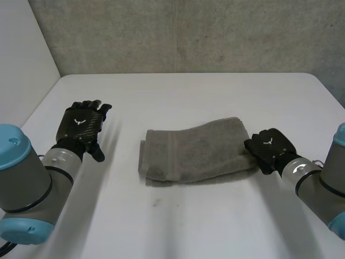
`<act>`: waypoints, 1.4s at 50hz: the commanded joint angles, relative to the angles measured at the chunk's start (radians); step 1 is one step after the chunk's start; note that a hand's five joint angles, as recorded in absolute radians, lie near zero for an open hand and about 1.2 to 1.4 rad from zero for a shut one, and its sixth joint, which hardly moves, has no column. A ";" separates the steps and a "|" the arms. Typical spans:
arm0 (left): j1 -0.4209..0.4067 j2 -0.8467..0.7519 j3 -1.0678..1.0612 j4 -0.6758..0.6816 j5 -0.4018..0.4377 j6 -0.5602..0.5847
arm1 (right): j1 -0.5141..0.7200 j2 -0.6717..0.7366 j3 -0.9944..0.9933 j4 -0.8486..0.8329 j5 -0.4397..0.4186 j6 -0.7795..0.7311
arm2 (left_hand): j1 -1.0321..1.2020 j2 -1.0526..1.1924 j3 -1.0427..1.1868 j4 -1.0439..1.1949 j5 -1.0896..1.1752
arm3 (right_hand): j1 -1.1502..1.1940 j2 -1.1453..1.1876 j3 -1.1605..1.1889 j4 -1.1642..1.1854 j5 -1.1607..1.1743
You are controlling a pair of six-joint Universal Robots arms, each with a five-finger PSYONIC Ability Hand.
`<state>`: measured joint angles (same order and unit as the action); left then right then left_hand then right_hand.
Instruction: Fold the towel.
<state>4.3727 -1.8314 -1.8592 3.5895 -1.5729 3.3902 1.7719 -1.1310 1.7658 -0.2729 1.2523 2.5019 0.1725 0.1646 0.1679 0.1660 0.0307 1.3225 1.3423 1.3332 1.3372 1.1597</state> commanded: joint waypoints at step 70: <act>-0.015 0.086 0.075 -0.023 -0.006 -0.091 | 0.649 0.240 -0.488 0.244 0.088 -0.233 | 0.002 0.010 0.007 0.009 -0.031 | -1.148 -1.168 -1.159 -1.163 -1.160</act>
<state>4.3714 -1.7430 -1.8113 3.5760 -1.5791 3.3268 2.4329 -0.8373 1.2435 -0.0490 1.2781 2.2712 0.1725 0.1644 0.1679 0.1659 0.0312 1.0261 1.0208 1.0323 1.0534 0.8690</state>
